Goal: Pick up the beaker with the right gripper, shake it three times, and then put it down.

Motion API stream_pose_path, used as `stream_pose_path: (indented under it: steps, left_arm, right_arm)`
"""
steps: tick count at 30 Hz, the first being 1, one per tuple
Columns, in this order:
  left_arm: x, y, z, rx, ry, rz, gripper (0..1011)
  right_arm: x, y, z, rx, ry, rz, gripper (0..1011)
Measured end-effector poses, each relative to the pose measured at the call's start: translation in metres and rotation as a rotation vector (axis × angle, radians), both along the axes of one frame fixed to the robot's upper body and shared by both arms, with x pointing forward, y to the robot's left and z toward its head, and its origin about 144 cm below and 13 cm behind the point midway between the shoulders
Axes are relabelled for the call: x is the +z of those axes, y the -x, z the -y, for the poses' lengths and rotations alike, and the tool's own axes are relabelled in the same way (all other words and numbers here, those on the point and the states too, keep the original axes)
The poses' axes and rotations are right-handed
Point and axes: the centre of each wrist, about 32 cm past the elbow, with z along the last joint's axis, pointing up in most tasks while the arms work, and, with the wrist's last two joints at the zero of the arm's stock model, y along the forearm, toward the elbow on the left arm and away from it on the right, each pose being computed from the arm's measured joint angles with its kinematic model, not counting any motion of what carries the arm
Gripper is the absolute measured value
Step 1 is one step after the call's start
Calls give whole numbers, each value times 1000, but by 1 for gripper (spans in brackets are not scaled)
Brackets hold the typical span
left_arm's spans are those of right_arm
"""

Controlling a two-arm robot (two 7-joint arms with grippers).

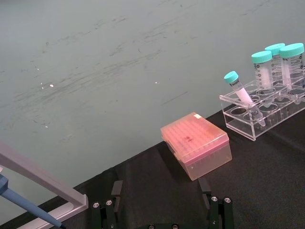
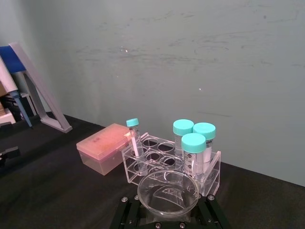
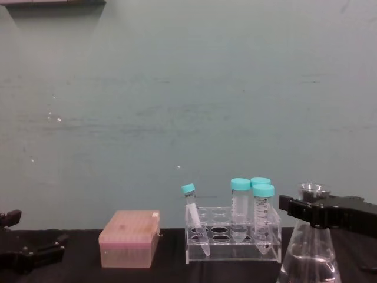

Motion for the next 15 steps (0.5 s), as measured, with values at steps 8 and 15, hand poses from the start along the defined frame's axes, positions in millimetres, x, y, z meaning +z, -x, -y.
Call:
stream_pose_path:
  steps: [8,15]
  left_arm:
    - [0,0,0,0,0,0,1000]
    - [0,0,0,0,0,0,1000]
  right_arm:
    - [0,0,0,0,-1,1,618]
    - [0,0,0,0,0,1,846]
